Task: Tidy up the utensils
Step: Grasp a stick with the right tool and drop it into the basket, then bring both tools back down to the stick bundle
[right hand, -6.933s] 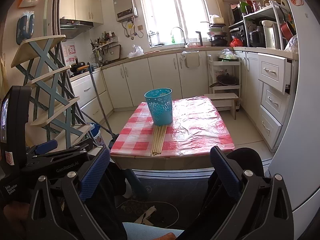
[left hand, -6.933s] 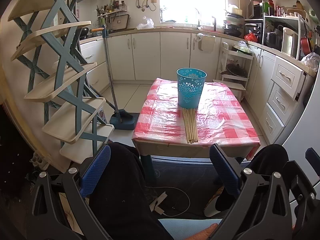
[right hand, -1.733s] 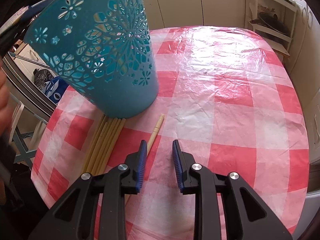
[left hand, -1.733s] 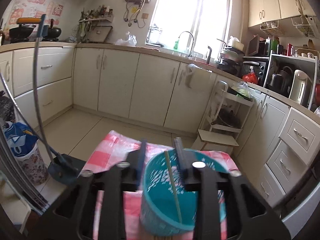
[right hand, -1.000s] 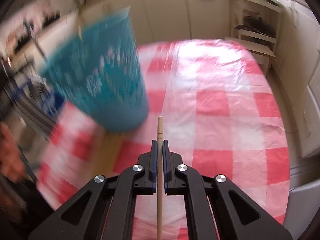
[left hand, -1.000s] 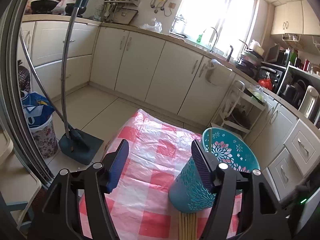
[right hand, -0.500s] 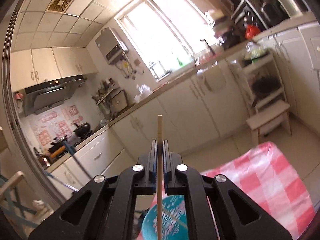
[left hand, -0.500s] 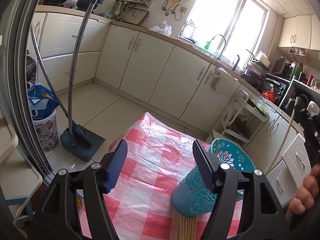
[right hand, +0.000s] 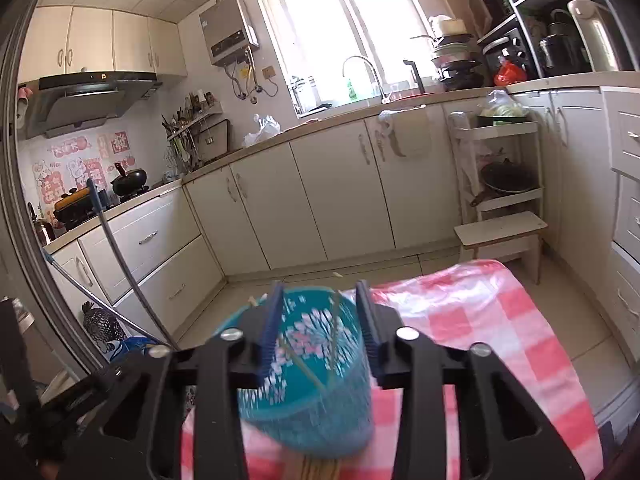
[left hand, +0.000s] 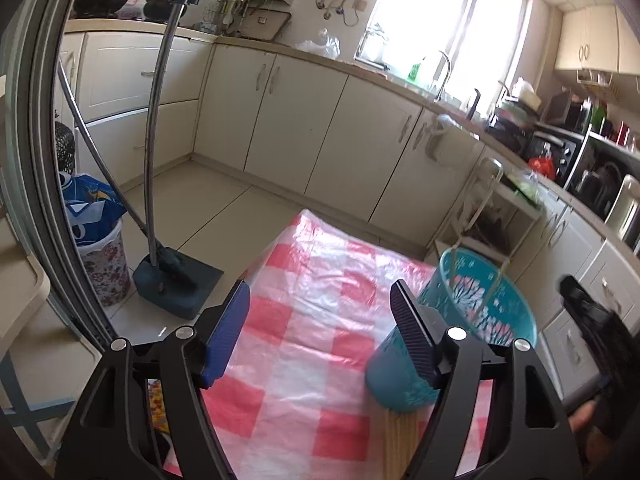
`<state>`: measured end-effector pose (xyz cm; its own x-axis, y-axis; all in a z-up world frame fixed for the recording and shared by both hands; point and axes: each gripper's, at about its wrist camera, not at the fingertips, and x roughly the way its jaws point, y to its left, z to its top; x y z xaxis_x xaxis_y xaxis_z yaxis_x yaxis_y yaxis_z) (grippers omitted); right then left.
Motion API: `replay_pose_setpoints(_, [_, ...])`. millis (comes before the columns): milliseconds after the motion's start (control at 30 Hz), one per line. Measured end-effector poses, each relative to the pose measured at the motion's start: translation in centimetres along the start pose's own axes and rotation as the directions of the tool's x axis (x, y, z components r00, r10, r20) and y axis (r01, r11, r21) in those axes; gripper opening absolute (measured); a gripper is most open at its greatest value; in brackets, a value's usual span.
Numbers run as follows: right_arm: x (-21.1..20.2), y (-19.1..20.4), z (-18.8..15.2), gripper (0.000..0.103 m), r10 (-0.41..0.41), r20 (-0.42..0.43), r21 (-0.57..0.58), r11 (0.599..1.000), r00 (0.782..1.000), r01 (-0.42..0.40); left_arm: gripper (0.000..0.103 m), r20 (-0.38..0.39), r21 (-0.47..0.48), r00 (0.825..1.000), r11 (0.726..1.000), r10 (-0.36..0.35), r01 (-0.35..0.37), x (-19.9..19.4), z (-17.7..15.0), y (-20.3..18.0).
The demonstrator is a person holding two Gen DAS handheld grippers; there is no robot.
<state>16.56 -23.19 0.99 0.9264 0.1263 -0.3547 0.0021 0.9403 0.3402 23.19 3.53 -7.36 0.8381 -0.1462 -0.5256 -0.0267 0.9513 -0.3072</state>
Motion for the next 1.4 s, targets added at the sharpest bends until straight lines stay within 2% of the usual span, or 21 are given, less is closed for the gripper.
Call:
replay_pose_setpoints(67, [-1.2, -0.5, -1.6, 0.039, -0.002, -0.043, -0.003, 1.0, 0.999, 0.001, 0.069, -0.034, 0.027, 0.999, 1.0, 0.012, -0.011, 0.3, -0.8, 0.3])
replay_pose_setpoints(133, [-1.2, -0.6, -4.6, 0.039, -0.009, -0.169, -0.034, 0.999, 0.986, 0.003, 0.07, -0.063, 0.043, 0.998, 0.999, 0.022, -0.019, 0.6, -1.5, 0.4])
replay_pose_setpoints(167, [-0.7, -0.6, -6.0, 0.038, -0.014, -0.233, -0.055, 0.998, 0.972, 0.001, 0.07, -0.078, 0.05, 0.997, 0.999, 0.025, -0.021, 0.8, -1.8, 0.3])
replay_pose_setpoints(200, [0.3, -0.7, -8.0, 0.034, -0.02, -0.313, -0.07, 0.998, 0.949, -0.002, 0.07, -0.101, 0.06, 0.995, 0.998, 0.029, -0.023, 1.0, -2.2, 0.3])
replay_pose_setpoints(300, [3.0, -1.1, -10.9, 0.03, -0.005, -0.462, -0.043, 0.999, 0.887, -0.017, 0.071, -0.173, 0.094, 0.984, 0.995, 0.029, -0.013, 2.0, -3.7, -0.1])
replay_pose_setpoints(533, [5.1, -0.7, -12.9, 0.03, -0.066, -0.522, -0.106, 0.994, 0.851, 0.012, 0.071, -0.297, 0.217, 0.954, 0.976, 0.039, 0.027, 3.7, -7.2, -1.9])
replay_pose_setpoints(633, [5.5, -0.1, -13.1, 0.03, -0.106, -0.518, -0.168, 0.986, 0.849, 0.021, 0.071, -0.334, 0.233, 0.942, 0.971, 0.034, 0.047, 4.3, -7.9, -2.5])
replay_pose_setpoints(733, [5.6, 1.0, -13.5, 0.023, -0.142, -0.517, -0.222, 0.975, 0.844, 0.027, 0.071, -0.36, 0.252, 0.932, 0.965, 0.03, 0.067, 4.6, -8.5, -3.2])
replay_pose_setpoints(800, [5.4, 1.0, -13.4, 0.015, -0.151, -0.522, -0.235, 0.972, 0.84, 0.029, 0.071, -0.381, 0.267, 0.924, 0.961, 0.03, 0.079, 4.9, -8.9, -3.7])
replay_pose_setpoints(867, [5.3, 0.5, -13.2, 0.012, -0.146, -0.534, -0.222, 0.975, 0.833, 0.028, 0.071, -0.402, 0.275, 0.915, 0.958, 0.031, 0.088, 5.3, -9.3, -4.0])
replay_pose_setpoints(967, [5.1, -0.1, -12.9, 0.011, -0.146, -0.542, -0.223, 0.974, 0.827, 0.025, 0.071, -0.429, 0.283, 0.903, 0.954, 0.038, 0.095, 5.9, -10.0, -4.5])
replay_pose_setpoints(1267, [4.2, -1.1, -13.1, 0.011, -0.114, -0.56, -0.213, 0.977, 0.821, -0.009, 0.071, -0.458, 0.313, 0.887, 0.945, 0.059, 0.099, 7.1, -11.3, -5.7])
replay_pose_setpoints(1400, [4.1, -1.3, -13.1, 0.011, -0.105, -0.566, -0.211, 0.977, 0.818, -0.02, 0.072, -0.448, 0.344, 0.891, 0.935, 0.078, 0.091, 7.3, -11.7, -6.6])
